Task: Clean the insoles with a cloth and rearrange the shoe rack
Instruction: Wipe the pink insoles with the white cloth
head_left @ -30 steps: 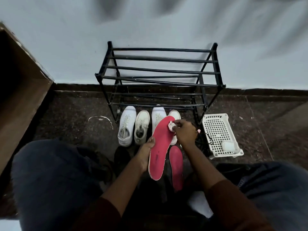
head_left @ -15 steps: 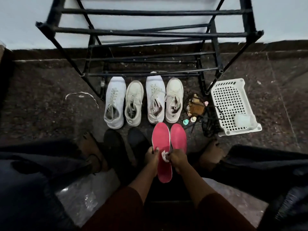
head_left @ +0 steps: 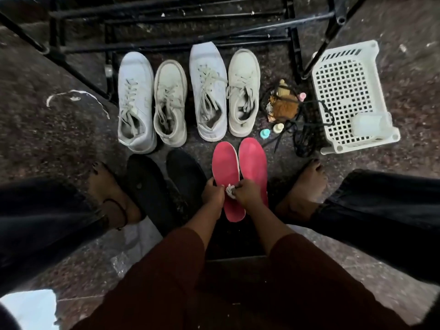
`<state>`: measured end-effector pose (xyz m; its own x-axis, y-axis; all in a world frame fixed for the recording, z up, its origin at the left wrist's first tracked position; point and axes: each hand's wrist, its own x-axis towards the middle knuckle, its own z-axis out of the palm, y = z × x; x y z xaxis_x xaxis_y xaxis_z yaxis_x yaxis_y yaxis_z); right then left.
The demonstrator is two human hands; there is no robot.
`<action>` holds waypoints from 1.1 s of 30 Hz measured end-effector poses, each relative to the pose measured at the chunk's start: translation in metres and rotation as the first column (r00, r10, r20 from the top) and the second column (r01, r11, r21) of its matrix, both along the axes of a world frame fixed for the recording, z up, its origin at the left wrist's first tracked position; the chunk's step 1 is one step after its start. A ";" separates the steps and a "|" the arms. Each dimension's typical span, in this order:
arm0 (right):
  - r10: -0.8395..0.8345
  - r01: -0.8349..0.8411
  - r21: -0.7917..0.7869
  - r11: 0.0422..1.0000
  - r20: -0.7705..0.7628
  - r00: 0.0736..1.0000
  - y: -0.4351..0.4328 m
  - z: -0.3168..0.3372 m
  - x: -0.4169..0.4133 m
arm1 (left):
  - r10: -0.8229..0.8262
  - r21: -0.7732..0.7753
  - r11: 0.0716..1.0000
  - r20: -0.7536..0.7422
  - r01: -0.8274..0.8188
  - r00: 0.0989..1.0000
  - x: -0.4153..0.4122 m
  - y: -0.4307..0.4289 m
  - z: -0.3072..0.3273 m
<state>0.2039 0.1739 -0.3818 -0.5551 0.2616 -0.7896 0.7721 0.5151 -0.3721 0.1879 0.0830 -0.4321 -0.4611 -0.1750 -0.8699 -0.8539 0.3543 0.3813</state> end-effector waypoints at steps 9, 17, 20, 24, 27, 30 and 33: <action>-0.314 0.301 0.280 0.911 0.002 0.949 0.017 0.001 0.007 | -0.234 -0.174 0.964 -0.182 0.203 0.955 0.022 0.032 0.042; -0.424 0.404 0.155 0.901 0.125 0.897 0.037 -0.009 0.032 | -0.213 0.104 0.973 0.042 0.208 0.976 0.052 0.064 0.023; -0.438 0.420 0.130 0.898 0.171 0.883 0.041 -0.006 0.035 | -0.186 0.174 0.970 0.084 0.170 0.979 0.052 0.066 0.014; -0.405 0.374 0.180 0.910 0.197 0.893 0.053 0.006 0.033 | -0.138 0.248 0.963 0.097 0.111 0.986 0.050 0.061 0.002; -0.415 0.396 0.123 0.910 0.225 0.882 0.065 0.029 0.028 | -0.084 0.360 0.932 0.099 0.043 0.992 0.044 0.058 0.028; -0.321 0.342 -0.015 0.939 0.309 0.895 0.075 0.046 0.019 | -0.036 0.399 0.916 0.175 -0.037 0.984 0.043 0.054 0.059; -0.204 0.295 -0.175 0.939 0.407 0.891 0.076 0.088 0.003 | 0.100 0.441 0.878 0.213 -0.187 0.972 0.033 0.049 0.093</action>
<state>0.2064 0.2503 -0.2940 -0.1438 0.1409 -0.9795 0.9684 0.2236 -0.1100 0.2208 0.1316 -0.3394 -0.2913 0.2073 -0.9339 -0.9505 0.0471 0.3070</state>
